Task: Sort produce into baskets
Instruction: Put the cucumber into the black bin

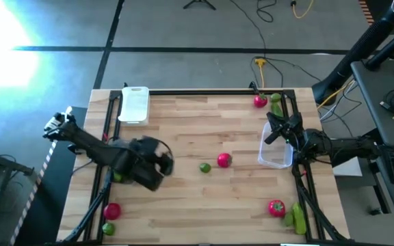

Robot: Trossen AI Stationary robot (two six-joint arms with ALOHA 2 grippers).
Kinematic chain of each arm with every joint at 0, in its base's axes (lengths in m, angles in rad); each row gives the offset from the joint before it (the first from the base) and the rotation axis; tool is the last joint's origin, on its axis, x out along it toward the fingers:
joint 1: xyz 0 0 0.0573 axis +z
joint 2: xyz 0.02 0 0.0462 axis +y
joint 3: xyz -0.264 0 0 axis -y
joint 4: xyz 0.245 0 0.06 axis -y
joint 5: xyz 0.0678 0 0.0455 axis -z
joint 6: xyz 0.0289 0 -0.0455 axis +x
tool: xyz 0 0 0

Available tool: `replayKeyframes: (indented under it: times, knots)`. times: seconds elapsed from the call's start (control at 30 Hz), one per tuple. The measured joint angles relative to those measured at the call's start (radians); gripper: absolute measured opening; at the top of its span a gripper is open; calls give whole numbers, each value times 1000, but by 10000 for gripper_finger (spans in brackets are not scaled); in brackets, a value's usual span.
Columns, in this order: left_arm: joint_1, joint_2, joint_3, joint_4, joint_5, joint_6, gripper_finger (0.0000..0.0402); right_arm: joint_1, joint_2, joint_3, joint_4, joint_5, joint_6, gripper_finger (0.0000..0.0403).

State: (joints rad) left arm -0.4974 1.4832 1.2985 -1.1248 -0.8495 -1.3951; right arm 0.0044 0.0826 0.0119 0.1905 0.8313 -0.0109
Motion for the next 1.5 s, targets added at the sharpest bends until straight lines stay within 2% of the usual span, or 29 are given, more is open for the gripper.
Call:
replayKeyframes:
  times: [0.1,0.3,0.4,0.5,0.6,0.7,0.83,0.87,0.9,0.97,1.03,1.1,1.2,1.27,1.37,1.5]
  knots:
    - [-13,81,53,203,-23,276,232,0,0,0,0,0,0,28]
    - [-1,238,99,535,-10,601,232,0,0,0,0,0,0,28]
    - [17,297,107,614,48,710,232,0,0,0,4,0,54,28]
    - [25,308,89,620,46,766,232,0,-1,0,9,0,195,28]
    - [35,273,14,624,31,758,232,-1,0,0,24,0,290,28]
    - [52,215,-94,684,29,756,231,-2,5,4,26,-17,169,28]
    - [90,118,-261,816,48,782,231,0,30,26,62,-245,-1,28]
    - [102,91,-306,864,55,805,231,0,47,41,78,-254,-7,28]
    - [115,64,-350,916,56,833,231,0,69,62,81,-225,10,28]
    - [147,10,-443,1012,57,882,231,-2,130,112,68,-80,49,28]
    - [189,-39,-527,1107,84,918,231,-5,203,177,-8,47,52,28]
    - [230,-82,-597,1213,137,945,231,-16,296,264,-150,120,104,28]
    - [261,-125,-697,1373,201,945,231,-77,450,437,-505,127,396,28]
    - [261,-128,-766,1477,208,955,232,-140,564,551,-737,94,522,23]
    - [250,-124,-843,1633,212,940,232,-247,716,689,-990,-8,582,12]
    - [207,-75,-909,1776,213,853,232,-381,876,791,-1062,-169,562,9]
